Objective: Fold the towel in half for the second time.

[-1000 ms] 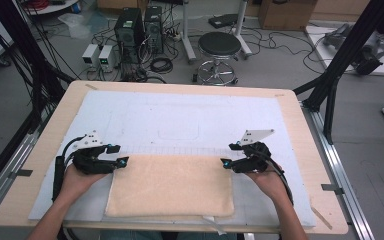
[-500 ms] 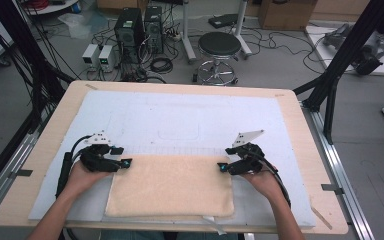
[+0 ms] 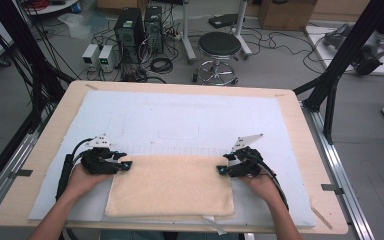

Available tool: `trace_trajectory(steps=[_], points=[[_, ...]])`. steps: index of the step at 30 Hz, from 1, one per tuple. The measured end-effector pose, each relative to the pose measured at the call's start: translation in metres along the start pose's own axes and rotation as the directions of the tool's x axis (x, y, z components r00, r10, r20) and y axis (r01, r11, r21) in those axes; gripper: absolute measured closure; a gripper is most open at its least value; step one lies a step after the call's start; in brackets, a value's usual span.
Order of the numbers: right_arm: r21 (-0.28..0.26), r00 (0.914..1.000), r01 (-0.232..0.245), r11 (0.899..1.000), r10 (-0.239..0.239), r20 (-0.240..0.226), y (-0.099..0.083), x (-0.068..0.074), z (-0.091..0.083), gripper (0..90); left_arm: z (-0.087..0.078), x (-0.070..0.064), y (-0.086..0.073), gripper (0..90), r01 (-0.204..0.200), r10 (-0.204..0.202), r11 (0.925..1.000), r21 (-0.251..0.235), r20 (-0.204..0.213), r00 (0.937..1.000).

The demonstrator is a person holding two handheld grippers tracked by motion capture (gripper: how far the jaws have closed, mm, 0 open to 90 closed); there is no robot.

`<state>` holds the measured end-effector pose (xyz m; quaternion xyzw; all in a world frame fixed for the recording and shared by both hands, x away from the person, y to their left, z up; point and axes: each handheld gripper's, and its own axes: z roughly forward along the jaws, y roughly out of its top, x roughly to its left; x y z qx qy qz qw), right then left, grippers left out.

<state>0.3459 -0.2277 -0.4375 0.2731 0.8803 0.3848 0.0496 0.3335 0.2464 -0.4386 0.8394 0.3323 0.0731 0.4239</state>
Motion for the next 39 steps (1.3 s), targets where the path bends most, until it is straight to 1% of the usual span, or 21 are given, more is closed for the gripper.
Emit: trace_trajectory(steps=[2, 3, 4, 6, 7, 10, 12, 13, 17, 20, 23, 25, 28, 29, 31, 32, 33, 35, 36, 37, 39], points=[[-0.006, 0.9997, -0.015, 1.0, 0.014, -0.021, -0.001, -0.002, 0.0, 52.7, 0.0, -0.001, 0.0, 59.8, -0.007, 0.007, 1.0, 0.005, -0.002, 1.0], [-0.011, 0.9992, -0.022, 1.0, 0.022, -0.034, -0.001, -0.001, 0.0, 57.7, 0.001, -0.002, 0.0, 63.3, -0.011, 0.011, 0.9999, 0.004, 0.0, 0.9999], [-0.015, 0.9989, -0.016, 1.0, 0.015, -0.045, -0.001, -0.002, 0.0, 62.4, 0.001, -0.003, 0.0, 66.1, -0.011, 0.011, 0.9999, 0.0, -0.008, 0.9999], [-0.031, 0.9963, -0.025, 0.999, 0.022, -0.083, -0.003, -0.002, 0.0, 71.5, 0.0, -0.004, -0.001, 71.6, -0.004, 0.004, 0.9999, -0.011, -0.018, 0.9998], [-0.034, 0.9955, -0.029, 0.999, 0.026, -0.091, -0.004, -0.001, -0.001, 73.5, 0.0, -0.005, -0.001, 73.4, -0.001, 0.0, 0.9998, -0.022, -0.026, 0.9997], [-0.039, 0.9961, -0.017, 0.999, 0.013, -0.087, -0.003, 0.001, -0.004, 76.4, -0.002, -0.008, -0.002, 77.3, 0.016, -0.018, 0.999, -0.042, -0.041, 0.999], [-0.041, 0.9971, 0.002, 0.999, -0.005, -0.076, -0.002, 0.003, -0.006, 77.0, -0.003, -0.009, 0.001, 78.3, 0.017, -0.02, 0.9987, -0.048, -0.056, 0.9983], [-0.04, 0.9976, -0.004, 0.999, 0.002, -0.069, -0.001, 0.004, -0.008, 77.2, -0.005, -0.009, 0.003, 78.6, 0.008, -0.011, 0.9987, -0.051, -0.064, 0.9979], [-0.055, 0.9989, 0.03, 0.998, -0.032, -0.034, 0.008, 0.007, -0.019, 77.6, -0.011, -0.011, 0.018, 79.0, -0.003, -0.006, 0.9955, -0.095, -0.096, 0.9953], [-0.072, 0.9993, 0.037, 0.997, -0.038, -0.003, 0.018, 0.006, -0.026, 77.6, -0.011, -0.008, 0.029, 79.1, -0.009, -0.004, 0.9946, -0.103, -0.121, 0.9926], [-0.079, 0.9986, 0.045, 0.996, -0.042, 0.03, 0.027, -0.002, -0.029, 77.6, -0.01, -0.002, 0.041, 79.1, -0.004, -0.013, 0.9925, -0.122, -0.132, 0.9912], [-0.083, 0.9973, 0.041, 0.996, -0.036, 0.064, 0.036, -0.009, -0.031, 77.5, -0.008, 0.006, 0.052, 79.0, 0.008, -0.026, 0.9917, -0.128, -0.139, 0.9899], [-0.082, 0.9947, 0.046, 0.996, -0.038, 0.095, 0.051, -0.021, -0.031, 77.5, -0.003, 0.017, 0.067, 79.1, 0.016, -0.037, 0.9926, -0.12, -0.174, 0.9841], [-0.084, 0.9935, 0.045, 0.995, -0.036, 0.107, 0.056, -0.024, -0.03, 77.5, -0.001, 0.02, 0.071, 79.1, 0.022, -0.045, 0.9915, -0.128, -0.18, 0.9827], [-0.073, 0.9913, 0.043, 0.996, -0.034, 0.127, 0.065, -0.033, -0.028, 77.5, 0.002, 0.027, 0.08, 79.1, 0.025, -0.049, 0.9919, -0.125, -0.195, 0.9796], [-0.068, 0.9901, 0.033, 0.997, -0.023, 0.138, 0.07, -0.037, -0.027, 77.5, 0.004, 0.029, 0.083, 79.1, 0.024, -0.05, 0.9915, -0.128, -0.205, 0.9775], [-0.069, 0.9893, 0.035, 0.997, -0.025, 0.144, 0.074, -0.042, -0.026, 77.5, 0.005, 0.032, 0.086, 79.1, 0.03, -0.058, 0.991, -0.13, -0.21, 0.976], [-0.067, 0.9887, 0.015, 0.998, -0.005, 0.15, 0.081, -0.049, -0.024, 77.4, 0.008, 0.036, 0.091, 79.1, 0.04, -0.067, 0.9915, -0.124, -0.221, 0.9729], [-0.063, 0.9874, 0.02, 0.998, -0.01, 0.158, 0.083, -0.052, -0.023, 77.5, 0.009, 0.039, 0.094, 79.1, 0.042, -0.068, 0.9922, -0.117, -0.231, 0.9707], [-0.061, 0.9857, 0.019, 0.998, -0.009, 0.168, 0.086, -0.055, -0.022, 77.4, 0.01, 0.04, 0.095, 79.1, 0.042, -0.072, 0.9906, -0.13, -0.24, 0.9682], [-0.065, 0.9844, 0.014, 0.998, -0.003, 0.176, 0.089, -0.06, -0.02, 77.4, 0.013, 0.044, 0.098, 79.2, 0.068, -0.101, 0.9876, -0.141, -0.239, 0.9657]])
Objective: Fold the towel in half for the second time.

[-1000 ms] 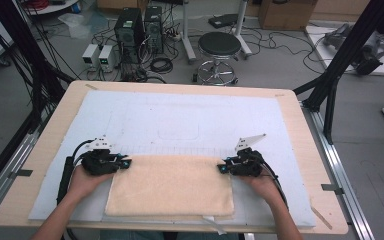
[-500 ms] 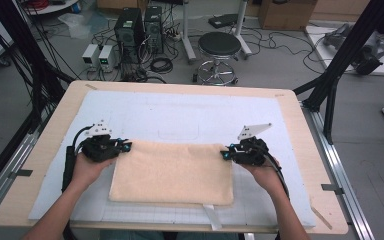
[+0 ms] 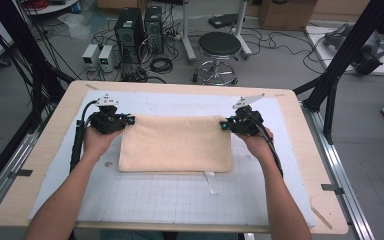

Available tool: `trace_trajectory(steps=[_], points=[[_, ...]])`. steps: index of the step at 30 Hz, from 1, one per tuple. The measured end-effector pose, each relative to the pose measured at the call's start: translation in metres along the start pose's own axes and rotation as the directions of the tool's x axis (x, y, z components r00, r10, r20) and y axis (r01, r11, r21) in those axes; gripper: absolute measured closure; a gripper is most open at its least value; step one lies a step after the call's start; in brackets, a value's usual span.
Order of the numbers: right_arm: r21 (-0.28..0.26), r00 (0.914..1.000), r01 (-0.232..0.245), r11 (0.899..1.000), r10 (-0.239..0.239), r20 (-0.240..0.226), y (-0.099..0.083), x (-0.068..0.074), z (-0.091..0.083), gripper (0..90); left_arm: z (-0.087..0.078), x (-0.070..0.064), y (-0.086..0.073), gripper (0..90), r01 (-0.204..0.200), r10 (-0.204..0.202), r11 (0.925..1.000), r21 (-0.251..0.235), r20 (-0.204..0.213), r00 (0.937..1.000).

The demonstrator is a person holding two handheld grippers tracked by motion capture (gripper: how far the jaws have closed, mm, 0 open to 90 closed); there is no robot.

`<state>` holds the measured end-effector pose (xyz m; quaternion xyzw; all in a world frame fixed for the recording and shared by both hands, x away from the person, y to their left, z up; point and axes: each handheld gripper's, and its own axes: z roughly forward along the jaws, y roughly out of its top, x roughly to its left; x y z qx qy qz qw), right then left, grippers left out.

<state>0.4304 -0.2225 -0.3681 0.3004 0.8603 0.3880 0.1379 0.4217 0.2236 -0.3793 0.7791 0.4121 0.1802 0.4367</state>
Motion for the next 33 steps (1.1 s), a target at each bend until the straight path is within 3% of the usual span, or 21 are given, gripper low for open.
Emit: trace_trajectory(steps=[5, 9, 11, 16, 19, 22, 25, 33], points=[[0.032, 0.9992, -0.017, 0.999, 0.016, 0.036, 0.001, -0.009, 0.009, 76.2, 0.016, 0.003, 0.004, 78.0, 0.003, -0.002, 0.9996, 0.027, -0.019, 0.9998], [0.028, 0.9975, -0.055, 0.998, 0.054, 0.046, -0.005, -0.016, 0.019, 63.7, 0.023, 0.007, -0.003, 69.9, 0.018, -0.017, 0.9973, 0.071, -0.017, 0.9997], [0.033, 0.9962, -0.076, 0.997, 0.075, 0.044, -0.007, -0.016, 0.021, 55.6, 0.022, 0.009, -0.007, 67.0, 0.013, -0.01, 0.9965, 0.083, -0.029, 0.9995], [0.016, 0.996, -0.082, 0.997, 0.081, 0.038, -0.009, -0.013, 0.019, 51.1, 0.013, 0.012, -0.015, 60.1, 0.025, -0.023, 0.9976, 0.064, -0.026, 0.9994], [0.009, 0.9956, -0.076, 0.997, 0.076, 0.055, -0.01, -0.008, 0.017, 50.4, 0.01, 0.008, -0.017, 55.3, 0.012, -0.012, 0.9952, 0.097, -0.003, 0.9999], [-0.002, 0.9955, -0.079, 0.997, 0.079, 0.052, -0.014, -0.005, 0.016, 50.1, 0.007, -0.002, -0.02, 53.7, -0.011, 0.011, 0.9983, 0.057, 0.003, 0.9999], [-0.006, 0.9955, -0.085, 0.996, 0.085, 0.041, -0.019, 0.001, 0.018, 50.7, 0.007, -0.008, -0.028, 52.8, -0.026, 0.025, 0.9973, 0.068, 0.017, 0.9995], [0.049, 0.9957, -0.086, 0.995, 0.084, 0.038, -0.031, 0.007, 0.034, 51.5, 0.016, -0.011, -0.049, 52.3, -0.024, 0.022, 0.9932, 0.114, 0.015, 0.9996]])
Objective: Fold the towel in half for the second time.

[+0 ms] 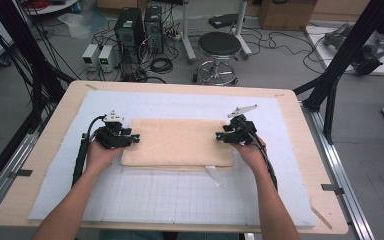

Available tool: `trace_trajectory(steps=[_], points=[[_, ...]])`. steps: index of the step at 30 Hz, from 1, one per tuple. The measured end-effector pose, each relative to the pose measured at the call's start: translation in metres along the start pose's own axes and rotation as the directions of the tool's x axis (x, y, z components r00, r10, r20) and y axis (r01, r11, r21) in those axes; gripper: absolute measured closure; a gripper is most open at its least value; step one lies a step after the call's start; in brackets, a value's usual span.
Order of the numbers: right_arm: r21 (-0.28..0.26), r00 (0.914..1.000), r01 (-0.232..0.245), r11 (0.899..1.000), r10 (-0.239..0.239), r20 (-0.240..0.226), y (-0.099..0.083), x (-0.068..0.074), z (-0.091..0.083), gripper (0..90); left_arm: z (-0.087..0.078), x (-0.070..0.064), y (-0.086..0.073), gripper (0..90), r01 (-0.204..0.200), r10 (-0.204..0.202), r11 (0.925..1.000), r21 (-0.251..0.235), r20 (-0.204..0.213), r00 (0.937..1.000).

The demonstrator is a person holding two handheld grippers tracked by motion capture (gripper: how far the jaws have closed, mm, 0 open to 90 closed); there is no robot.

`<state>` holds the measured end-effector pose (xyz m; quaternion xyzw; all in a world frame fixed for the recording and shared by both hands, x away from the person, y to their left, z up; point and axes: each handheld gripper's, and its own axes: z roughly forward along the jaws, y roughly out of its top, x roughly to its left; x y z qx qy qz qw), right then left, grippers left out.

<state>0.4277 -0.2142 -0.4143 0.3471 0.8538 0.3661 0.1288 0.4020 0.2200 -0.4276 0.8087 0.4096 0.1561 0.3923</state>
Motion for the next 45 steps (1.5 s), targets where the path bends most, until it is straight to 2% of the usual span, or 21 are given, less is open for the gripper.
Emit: trace_trajectory(steps=[3, 9, 11, 13, 15, 20, 23, 27, 33, 37, 41, 45], points=[[0.012, 1.0, -0.009, 1.0, 0.009, -0.002, -0.003, 0.0, 0.004, 51.3, 0.002, 0.0, 0.0, 52.0, 0.006, -0.006, 1.0, -0.008, 0.0, 1.0], [-0.011, 0.9997, -0.026, 1.0, 0.026, -0.003, -0.007, 0.002, 0.002, 47.1, -0.005, -0.001, 0.001, 47.4, 0.014, -0.014, 0.9992, -0.038, 0.007, 0.9999], [-0.022, 0.9996, -0.027, 0.999, 0.027, -0.005, -0.008, 0.003, 0.0, 44.1, -0.009, -0.002, 0.002, 45.2, 0.004, -0.003, 0.9986, -0.053, 0.012, 0.9999], [-0.033, 0.9997, -0.023, 0.999, 0.022, -0.002, -0.009, 0.005, -0.002, 42.7, -0.012, -0.005, 0.002, 43.2, 0.006, -0.005, 0.9975, -0.07, 0.02, 0.9998], [-0.055, 0.9998, -0.02, 0.998, 0.02, -0.006, -0.01, 0.007, -0.006, 40.5, -0.016, -0.006, 0.002, 42.0, -0.01, 0.013, 0.997, -0.076, 0.027, 0.9996], [-0.09, 0.9997, -0.025, 0.996, 0.024, -0.007, -0.015, 0.012, -0.017, 34.4, -0.025, -0.007, -0.003, 37.8, -0.01, 0.013, 0.9961, -0.087, 0.034, 0.9994], [-0.097, 0.9992, -0.039, 0.995, 0.037, -0.016, -0.016, 0.013, -0.023, 29.1, -0.033, -0.009, -0.006, 34.4, -0.011, 0.017, 0.9957, -0.092, 0.057, 0.9983], [-0.115, 0.9991, -0.04, 0.993, 0.038, -0.017, -0.015, 0.018, -0.033, 23.1, -0.042, -0.012, -0.012, 31.8, -0.029, 0.036, 0.9933, -0.112, 0.062, 0.9974], [-0.135, 0.9999, -0.001, 0.991, -0.001, -0.013, -0.011, 0.029, -0.043, 19.9, -0.053, -0.014, -0.017, 25.5, -0.026, 0.035, 0.9936, -0.11, 0.079, 0.9963], [-0.145, 0.9996, 0.017, 0.989, -0.02, -0.02, -0.01, 0.033, -0.048, 18.7, -0.061, -0.018, -0.016, 21.2, -0.026, 0.037, 0.9914, -0.129, 0.081, 0.996], [-0.139, 0.9995, 0.02, 0.99, -0.023, -0.023, -0.01, 0.037, -0.051, 16.3, -0.067, -0.02, -0.016, 17.7, -0.039, 0.05, 0.9894, -0.14, 0.079, 0.9956], [-0.142, 0.9993, 0.025, 0.99, -0.028, -0.024, -0.01, 0.04, -0.056, 13.9, -0.071, -0.022, -0.02, 16.1, -0.026, 0.039, 0.9869, -0.159, 0.079, 0.9961]])
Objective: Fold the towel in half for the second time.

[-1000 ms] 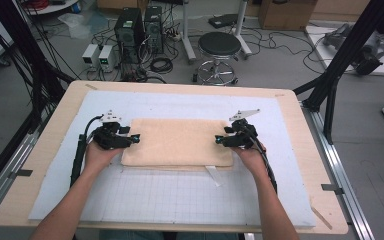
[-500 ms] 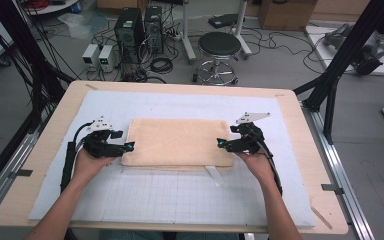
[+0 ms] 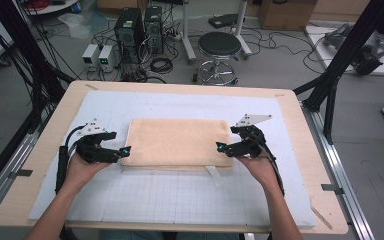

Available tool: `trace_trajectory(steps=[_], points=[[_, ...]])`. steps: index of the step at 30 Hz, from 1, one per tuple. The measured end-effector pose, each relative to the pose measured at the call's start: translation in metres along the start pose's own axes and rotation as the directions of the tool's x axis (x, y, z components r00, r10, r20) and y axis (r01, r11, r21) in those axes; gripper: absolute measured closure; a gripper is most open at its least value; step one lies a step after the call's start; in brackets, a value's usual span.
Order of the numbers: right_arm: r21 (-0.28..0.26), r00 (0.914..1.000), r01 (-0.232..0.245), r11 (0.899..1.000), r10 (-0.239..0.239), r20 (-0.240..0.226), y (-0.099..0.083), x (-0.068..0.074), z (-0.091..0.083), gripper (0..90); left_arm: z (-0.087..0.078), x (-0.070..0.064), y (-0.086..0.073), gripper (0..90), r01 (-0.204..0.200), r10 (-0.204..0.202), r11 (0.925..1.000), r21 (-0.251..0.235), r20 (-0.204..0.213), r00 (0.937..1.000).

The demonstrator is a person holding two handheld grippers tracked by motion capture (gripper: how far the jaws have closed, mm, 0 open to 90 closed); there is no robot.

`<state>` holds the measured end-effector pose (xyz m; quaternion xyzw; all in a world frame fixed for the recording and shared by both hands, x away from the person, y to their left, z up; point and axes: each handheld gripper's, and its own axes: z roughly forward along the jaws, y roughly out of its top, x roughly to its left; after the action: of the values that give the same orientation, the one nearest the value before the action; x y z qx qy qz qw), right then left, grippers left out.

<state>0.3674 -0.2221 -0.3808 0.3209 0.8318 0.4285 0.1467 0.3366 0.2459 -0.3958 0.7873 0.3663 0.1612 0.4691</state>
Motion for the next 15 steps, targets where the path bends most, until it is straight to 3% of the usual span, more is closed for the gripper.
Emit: trace_trajectory(steps=[15], points=[[-0.027, 0.9999, -0.015, 1.0, 0.015, 0.005, -0.022, 0.008, -0.017, 12.6, -0.013, -0.01, -0.012, 13.1, -0.001, 0.002, 0.9999, -0.013, 0.016, 0.9999]])
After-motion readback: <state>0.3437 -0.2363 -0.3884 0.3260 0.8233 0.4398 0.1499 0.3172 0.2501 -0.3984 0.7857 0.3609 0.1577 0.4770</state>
